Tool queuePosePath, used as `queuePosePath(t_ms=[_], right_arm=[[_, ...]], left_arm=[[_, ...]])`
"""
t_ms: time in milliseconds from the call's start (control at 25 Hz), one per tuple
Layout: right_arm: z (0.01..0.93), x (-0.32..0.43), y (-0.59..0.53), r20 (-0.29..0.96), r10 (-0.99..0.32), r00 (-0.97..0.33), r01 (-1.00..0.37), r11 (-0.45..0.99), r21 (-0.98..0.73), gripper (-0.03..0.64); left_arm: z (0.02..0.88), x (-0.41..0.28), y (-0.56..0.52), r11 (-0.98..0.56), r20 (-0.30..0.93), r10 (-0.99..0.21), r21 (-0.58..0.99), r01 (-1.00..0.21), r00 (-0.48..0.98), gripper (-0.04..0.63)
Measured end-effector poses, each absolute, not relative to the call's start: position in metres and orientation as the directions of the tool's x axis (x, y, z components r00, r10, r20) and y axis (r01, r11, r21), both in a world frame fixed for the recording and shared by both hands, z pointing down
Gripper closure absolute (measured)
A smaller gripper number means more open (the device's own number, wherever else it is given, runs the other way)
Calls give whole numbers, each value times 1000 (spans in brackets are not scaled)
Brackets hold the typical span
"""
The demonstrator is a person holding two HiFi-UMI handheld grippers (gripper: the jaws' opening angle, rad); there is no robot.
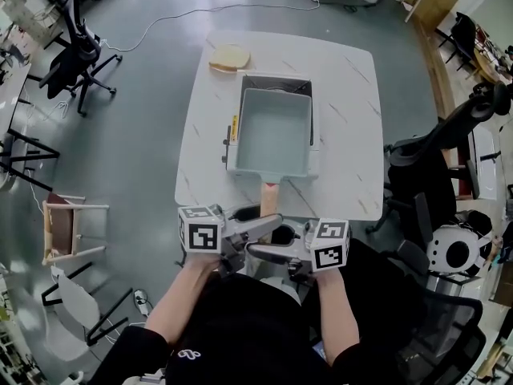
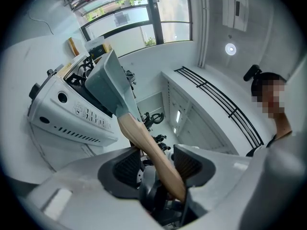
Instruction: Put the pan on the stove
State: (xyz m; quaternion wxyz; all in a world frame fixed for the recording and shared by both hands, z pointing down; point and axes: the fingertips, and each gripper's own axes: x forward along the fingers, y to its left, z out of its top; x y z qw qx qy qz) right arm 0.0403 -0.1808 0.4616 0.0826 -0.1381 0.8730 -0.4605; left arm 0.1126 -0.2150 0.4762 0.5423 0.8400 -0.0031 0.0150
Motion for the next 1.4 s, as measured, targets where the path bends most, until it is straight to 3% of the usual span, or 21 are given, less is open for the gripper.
queuePosePath(t_ms=[1400], right_arm=[[501, 74, -275, 20, -305, -952, -182, 512, -840, 383]], left_arm=[[517, 146, -309, -392, 32, 18, 920, -23, 999, 376]])
